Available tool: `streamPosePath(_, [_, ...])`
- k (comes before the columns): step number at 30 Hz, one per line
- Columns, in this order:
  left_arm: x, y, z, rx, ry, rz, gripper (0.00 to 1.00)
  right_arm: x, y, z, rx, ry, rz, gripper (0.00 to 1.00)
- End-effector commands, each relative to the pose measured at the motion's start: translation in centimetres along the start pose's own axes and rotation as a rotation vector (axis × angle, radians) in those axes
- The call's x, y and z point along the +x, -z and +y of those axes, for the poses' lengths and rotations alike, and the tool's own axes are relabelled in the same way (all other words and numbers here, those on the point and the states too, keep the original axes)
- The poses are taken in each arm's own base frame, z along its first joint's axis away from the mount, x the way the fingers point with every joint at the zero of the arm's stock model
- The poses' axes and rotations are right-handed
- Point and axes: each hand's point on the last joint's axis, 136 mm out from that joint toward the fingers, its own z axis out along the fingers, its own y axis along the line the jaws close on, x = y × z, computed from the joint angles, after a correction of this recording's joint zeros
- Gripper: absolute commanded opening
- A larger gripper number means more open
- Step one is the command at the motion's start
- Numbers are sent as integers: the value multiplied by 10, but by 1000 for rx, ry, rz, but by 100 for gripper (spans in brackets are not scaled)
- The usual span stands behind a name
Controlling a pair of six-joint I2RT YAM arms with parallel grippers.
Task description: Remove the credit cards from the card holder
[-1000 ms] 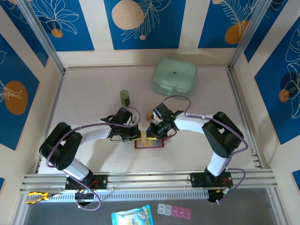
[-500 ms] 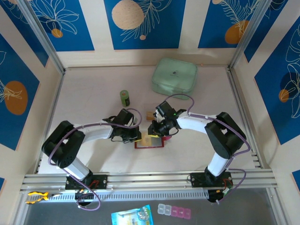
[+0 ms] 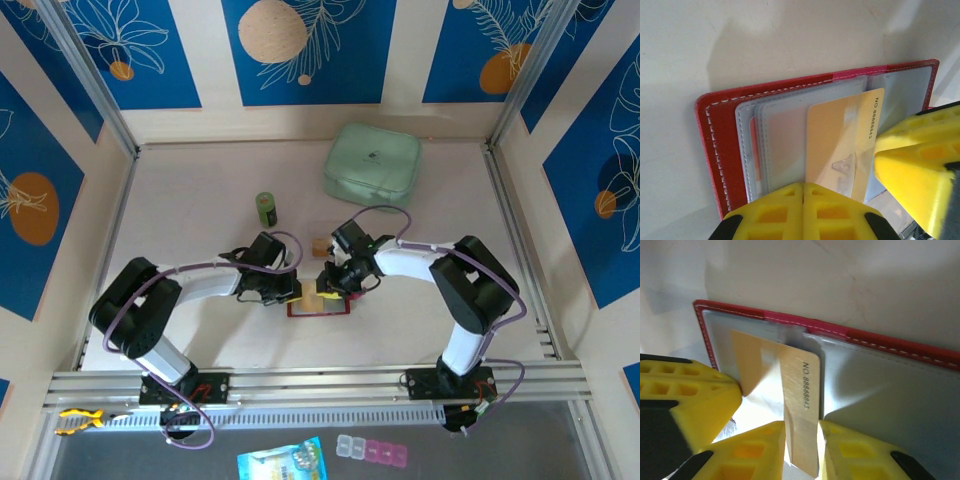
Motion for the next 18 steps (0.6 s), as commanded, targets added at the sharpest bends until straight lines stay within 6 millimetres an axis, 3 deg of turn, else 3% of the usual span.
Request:
streamPosePath(1, [6, -3, 5, -31, 7, 30, 1, 8, -6, -6, -12, -17, 42, 26])
streamPosePath(18, [9, -6, 12, -50, 11, 42, 0, 10, 1, 14, -147, -13, 18, 19])
